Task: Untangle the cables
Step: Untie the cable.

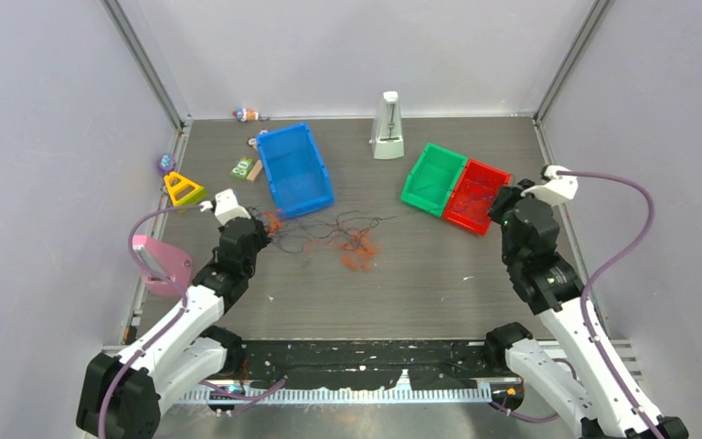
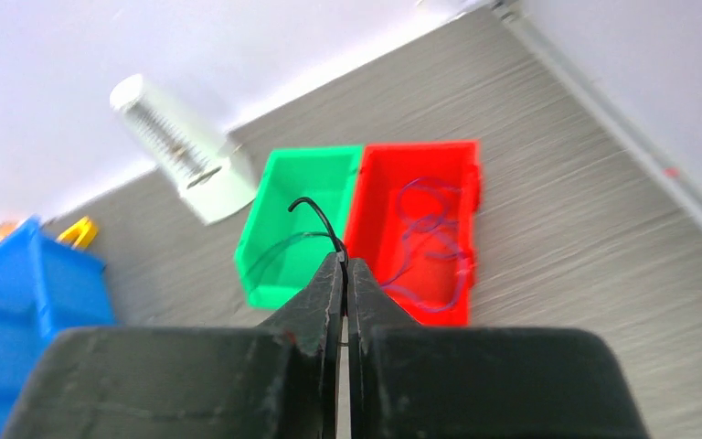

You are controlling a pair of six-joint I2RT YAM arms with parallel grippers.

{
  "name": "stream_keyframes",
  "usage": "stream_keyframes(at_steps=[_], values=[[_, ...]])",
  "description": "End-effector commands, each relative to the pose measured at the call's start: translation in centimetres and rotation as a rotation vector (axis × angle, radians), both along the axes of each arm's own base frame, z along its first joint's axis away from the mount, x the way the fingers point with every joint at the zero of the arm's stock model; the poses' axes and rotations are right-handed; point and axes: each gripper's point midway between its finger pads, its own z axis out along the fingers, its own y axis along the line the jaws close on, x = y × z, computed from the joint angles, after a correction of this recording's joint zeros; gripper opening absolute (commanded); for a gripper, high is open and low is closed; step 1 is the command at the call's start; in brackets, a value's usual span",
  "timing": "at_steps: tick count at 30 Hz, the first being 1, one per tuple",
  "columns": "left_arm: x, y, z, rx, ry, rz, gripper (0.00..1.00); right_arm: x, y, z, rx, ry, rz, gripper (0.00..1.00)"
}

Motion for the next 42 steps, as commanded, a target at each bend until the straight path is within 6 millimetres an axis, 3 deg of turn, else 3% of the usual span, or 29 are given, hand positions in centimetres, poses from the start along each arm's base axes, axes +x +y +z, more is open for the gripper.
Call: stream_keyframes(at_steps=[1,3,6,8,10,13,15,18,20,24,25,26,27,28,31,32,33,35,36,37,39,42], values=[[-1.4,5.2,-1.1,0.088,0.025,0.249,0.00,-3.0,-6.1,5.6,-0.059,-0.086,-0.288,0.05],[-1.5,5.6,-1.2,0.085,0.030,0.268,0.00,-3.8,-7.2,8.0,-0.072,-0.116,-0.330,0.05],[-1.2,5.0,-1.2,0.089,0.035,0.229,0.00,-3.1,-5.8,9.3,-0.085,-0.124,-0.230,0.05],[-1.0,4.6,-0.9,0.101,0.036,0.198,0.00,-2.3,-3.7,9.7,-0.081,-0.129,-0.110,0.05],[-0.4,3.0,-0.4,0.102,0.021,0.096,0.00,-1.1,-0.7,9.9,-0.102,-0.128,0.065,0.05],[0.2,-1.6,0.8,0.073,-0.049,-0.181,0.01,-0.2,5.1,10.4,-0.098,-0.125,0.379,0.05],[0.0,-4.1,1.4,0.053,-0.093,-0.328,0.09,-0.2,8.8,10.7,-0.081,-0.131,0.569,0.06],[-0.4,-6.7,2.1,0.045,-0.142,-0.466,0.26,0.1,12.5,10.6,-0.083,-0.120,0.716,0.05],[-0.6,-8.2,2.3,0.042,-0.148,-0.543,0.43,0.0,14.8,11.2,-0.112,-0.121,0.769,0.05],[-1.1,-10.5,2.7,0.037,-0.167,-0.655,0.80,0.1,19.9,10.3,-0.125,-0.071,0.901,0.05],[-1.3,-11.1,3.0,0.040,-0.182,-0.683,0.94,0.2,21.6,9.6,-0.125,-0.047,0.939,0.06],[-1.5,-11.6,3.3,0.044,-0.199,-0.705,0.99,0.2,22.4,10.3,-0.120,-0.058,0.957,0.06],[-1.8,-12.1,3.5,0.051,-0.216,-0.730,0.99,0.2,24.0,9.4,-0.122,-0.033,0.993,0.05],[-2.0,-12.6,3.6,0.053,-0.226,-0.750,1.00,0.2,24.8,10.2,-0.122,-0.048,1.010,0.05],[-2.4,-13.5,3.9,0.050,-0.242,-0.795,1.00,-0.1,29.0,9.3,-0.126,-0.018,1.111,0.05],[-2.3,-13.4,3.9,0.047,-0.242,-0.787,1.00,-0.5,30.0,9.8,-0.117,-0.029,1.148,0.05],[-2.0,-12.8,3.6,0.055,-0.226,-0.747,1.00,-0.5,31.3,8.9,-0.118,-0.003,1.178,0.07],[-1.0,-10.3,2.7,0.091,-0.171,-0.599,1.00,-0.5,32.8,7.6,-0.113,0.045,1.225,0.33],[-0.7,-8.8,2.2,0.121,-0.139,-0.518,1.00,-0.6,33.0,7.1,-0.114,0.069,1.231,0.64],[-0.4,-7.3,2.0,0.149,-0.120,-0.441,1.00,-0.1,32.8,6.1,-0.121,0.098,1.204,0.80],[-0.5,-5.0,2.1,0.175,-0.107,-0.324,1.00,0.7,31.3,4.3,-0.148,0.151,1.114,0.87],[-0.7,-3.4,2.5,0.182,-0.122,-0.244,0.99,2.0,27.0,2.2,-0.122,0.220,0.983,0.89]])
